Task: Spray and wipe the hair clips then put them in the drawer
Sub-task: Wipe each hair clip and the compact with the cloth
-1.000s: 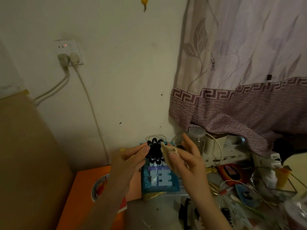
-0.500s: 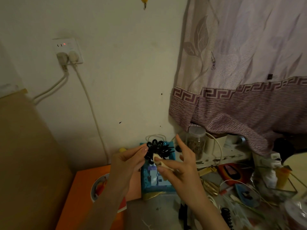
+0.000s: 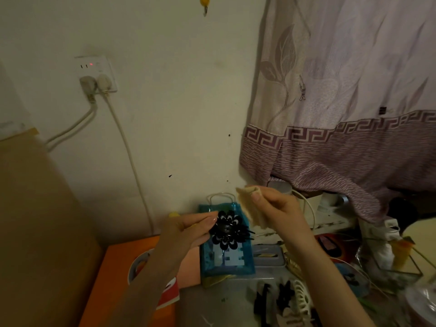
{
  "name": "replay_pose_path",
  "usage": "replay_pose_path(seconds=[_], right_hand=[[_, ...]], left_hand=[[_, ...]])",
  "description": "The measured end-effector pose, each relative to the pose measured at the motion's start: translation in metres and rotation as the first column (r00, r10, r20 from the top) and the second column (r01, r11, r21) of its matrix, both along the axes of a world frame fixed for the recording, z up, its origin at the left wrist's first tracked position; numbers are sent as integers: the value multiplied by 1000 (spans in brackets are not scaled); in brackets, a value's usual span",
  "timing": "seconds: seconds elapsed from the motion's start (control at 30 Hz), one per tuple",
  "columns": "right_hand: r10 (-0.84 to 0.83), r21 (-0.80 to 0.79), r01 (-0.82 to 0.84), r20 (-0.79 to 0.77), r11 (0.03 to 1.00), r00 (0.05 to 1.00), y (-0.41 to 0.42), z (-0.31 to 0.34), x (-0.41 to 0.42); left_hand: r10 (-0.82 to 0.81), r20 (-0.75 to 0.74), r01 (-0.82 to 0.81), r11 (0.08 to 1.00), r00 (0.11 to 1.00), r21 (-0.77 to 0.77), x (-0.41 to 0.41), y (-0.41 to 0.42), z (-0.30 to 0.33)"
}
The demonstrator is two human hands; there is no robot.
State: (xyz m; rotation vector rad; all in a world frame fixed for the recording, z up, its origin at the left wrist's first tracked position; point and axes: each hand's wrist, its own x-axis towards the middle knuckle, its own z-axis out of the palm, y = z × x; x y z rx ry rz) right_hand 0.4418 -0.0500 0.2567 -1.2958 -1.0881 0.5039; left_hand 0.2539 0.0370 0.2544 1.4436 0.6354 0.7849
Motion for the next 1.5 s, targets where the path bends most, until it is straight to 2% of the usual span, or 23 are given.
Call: replay_pose_path(seconds=[0.07,0.13,0.27,0.37,0.5,0.8,0.97,1.17,1.4,1.5], right_hand=[[131,-88,-126,49,988,990,5,0,1],[243,-170,-238,9,956,970,8,-2,1],[317,-223,-334,-106,916,942,9,-5,-5],[303,-204,-338,-186,919,935,11,-7,-6],[246,-163,-283,-212,945,946,16,-12,-8],[198,-122,-234,-254,965,947,9,-25,2],[143,-90,-182,-328,979,934,1,-22,8],[197,-100,-237,-307,966,931,9,-17,-8],[186,-71,-222,-337,973,923,12,-14,-9],[180,-80,-218,-333,973,926,14,-11,-7]], left_hand=[[-33,2,33,999,999,10,2,1,0],[-51,-1,51,999,999,17,3,2,0],[-69,-6,69,998,998,12,1,6,1],[-90,-5,90,996,996,2,-1,8,2],[-126,-1,126,992,992,8,-1,8,5],[-58,-47,57,998,997,-28,-3,10,5],[-58,-20,57,997,998,-45,-2,11,7],[-125,-45,125,992,991,-8,6,4,6],[-80,-70,76,995,994,-63,2,3,10],[-100,-129,92,994,987,-65,1,3,14]])
